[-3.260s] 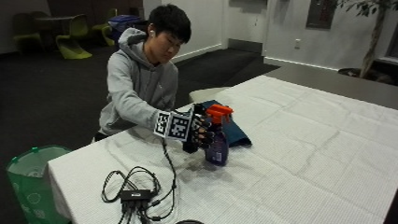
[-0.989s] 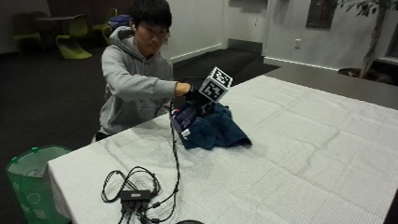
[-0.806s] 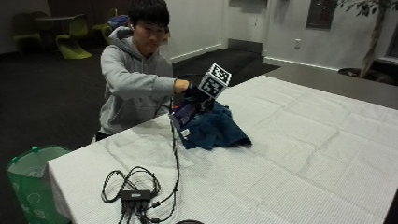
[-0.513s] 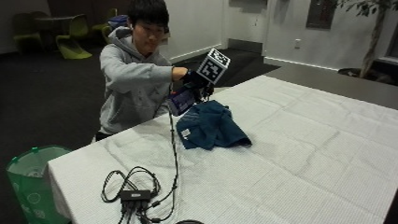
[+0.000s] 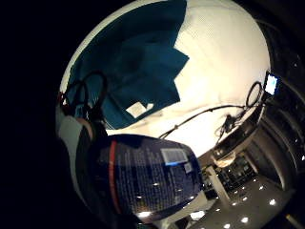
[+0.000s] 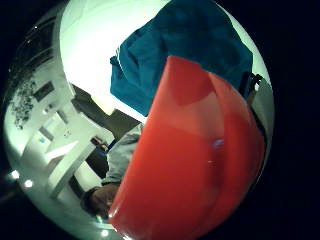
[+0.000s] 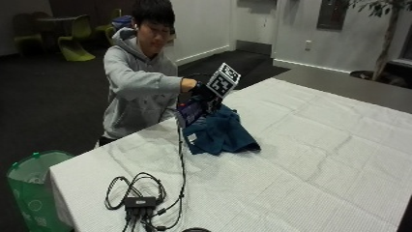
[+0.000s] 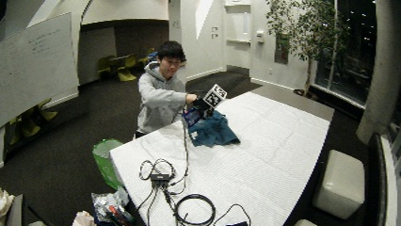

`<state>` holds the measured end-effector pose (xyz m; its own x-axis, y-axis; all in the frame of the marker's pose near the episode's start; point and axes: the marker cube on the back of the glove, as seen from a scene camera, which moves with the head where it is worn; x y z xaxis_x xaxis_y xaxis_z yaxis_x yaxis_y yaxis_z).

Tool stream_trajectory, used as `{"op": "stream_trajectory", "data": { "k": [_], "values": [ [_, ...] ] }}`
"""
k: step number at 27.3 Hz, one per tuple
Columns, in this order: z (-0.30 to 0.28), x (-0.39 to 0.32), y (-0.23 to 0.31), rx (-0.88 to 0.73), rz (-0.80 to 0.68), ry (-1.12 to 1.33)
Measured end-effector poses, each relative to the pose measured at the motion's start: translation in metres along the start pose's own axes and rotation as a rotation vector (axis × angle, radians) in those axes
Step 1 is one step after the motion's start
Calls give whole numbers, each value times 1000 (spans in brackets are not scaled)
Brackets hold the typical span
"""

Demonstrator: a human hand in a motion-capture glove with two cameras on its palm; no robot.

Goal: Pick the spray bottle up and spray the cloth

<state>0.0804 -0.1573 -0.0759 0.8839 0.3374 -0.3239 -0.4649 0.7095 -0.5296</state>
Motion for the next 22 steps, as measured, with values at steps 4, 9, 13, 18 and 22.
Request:
{"op": "stream_trajectory", "data": {
  "k": [4, 9, 13, 18, 22],
  "values": [
    [-12, -18, 6, 137, -89, -24],
    [-47, -58, 19, 425, -284, -197],
    [-69, -89, 22, 649, -448, -490],
    [-82, -116, -3, 933, -575, -845],
    [-72, -133, -44, 1043, -585, -971]
  ]
}}
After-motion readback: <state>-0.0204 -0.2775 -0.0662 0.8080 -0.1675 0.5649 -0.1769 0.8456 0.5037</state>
